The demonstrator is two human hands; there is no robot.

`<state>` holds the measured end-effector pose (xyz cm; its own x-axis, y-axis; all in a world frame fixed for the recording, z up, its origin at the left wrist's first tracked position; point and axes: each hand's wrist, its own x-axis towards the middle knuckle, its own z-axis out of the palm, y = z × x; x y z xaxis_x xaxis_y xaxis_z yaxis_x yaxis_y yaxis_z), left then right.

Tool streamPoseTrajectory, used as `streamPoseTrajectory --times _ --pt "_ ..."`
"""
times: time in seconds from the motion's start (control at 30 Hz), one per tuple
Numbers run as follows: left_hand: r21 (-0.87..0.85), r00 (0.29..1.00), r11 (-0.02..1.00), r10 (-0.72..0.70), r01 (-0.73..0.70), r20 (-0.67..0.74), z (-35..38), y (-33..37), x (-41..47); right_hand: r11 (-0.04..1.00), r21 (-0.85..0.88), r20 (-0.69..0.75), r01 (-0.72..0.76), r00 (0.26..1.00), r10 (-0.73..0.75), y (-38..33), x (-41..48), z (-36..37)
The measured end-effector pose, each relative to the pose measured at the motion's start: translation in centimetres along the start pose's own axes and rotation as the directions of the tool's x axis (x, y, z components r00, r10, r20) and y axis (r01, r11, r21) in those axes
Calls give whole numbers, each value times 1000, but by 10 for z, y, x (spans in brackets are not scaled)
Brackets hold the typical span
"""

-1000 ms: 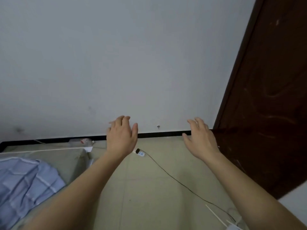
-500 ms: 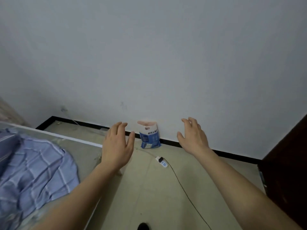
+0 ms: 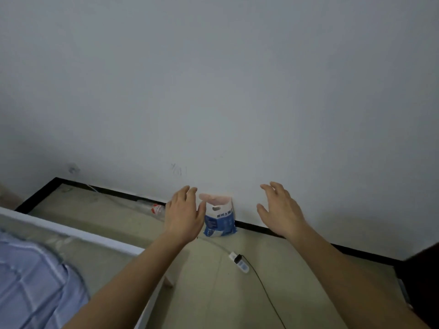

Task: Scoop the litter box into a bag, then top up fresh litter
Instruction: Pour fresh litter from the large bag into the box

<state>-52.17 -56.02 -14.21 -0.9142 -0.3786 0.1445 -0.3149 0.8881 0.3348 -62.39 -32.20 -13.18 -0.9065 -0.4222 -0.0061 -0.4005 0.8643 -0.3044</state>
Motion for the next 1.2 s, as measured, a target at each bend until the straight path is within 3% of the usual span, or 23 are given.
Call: streamPoseTrajectory --times 0.27,0.5,0.7,1.07,1.2 --pt "28 980 996 83 -90 181 89 16 145 993 37 43 -116 993 114 68 130 35" --pt "113 946 991 30 -70 324 165 -4 259 979 70 215 -189 962 170 111 267 97" --pt "72 907 997 -11 -21 421 216 -49 321 956 97 369 -276 902 223 110 345 164" --pt "22 786 997 43 -72 617 449 -176 378 936 58 497 -347 823 275 128 407 428" --pt "-6 693 988 111 -152 713 535 -214 379 974 21 499 -224 847 184 130 420 518"
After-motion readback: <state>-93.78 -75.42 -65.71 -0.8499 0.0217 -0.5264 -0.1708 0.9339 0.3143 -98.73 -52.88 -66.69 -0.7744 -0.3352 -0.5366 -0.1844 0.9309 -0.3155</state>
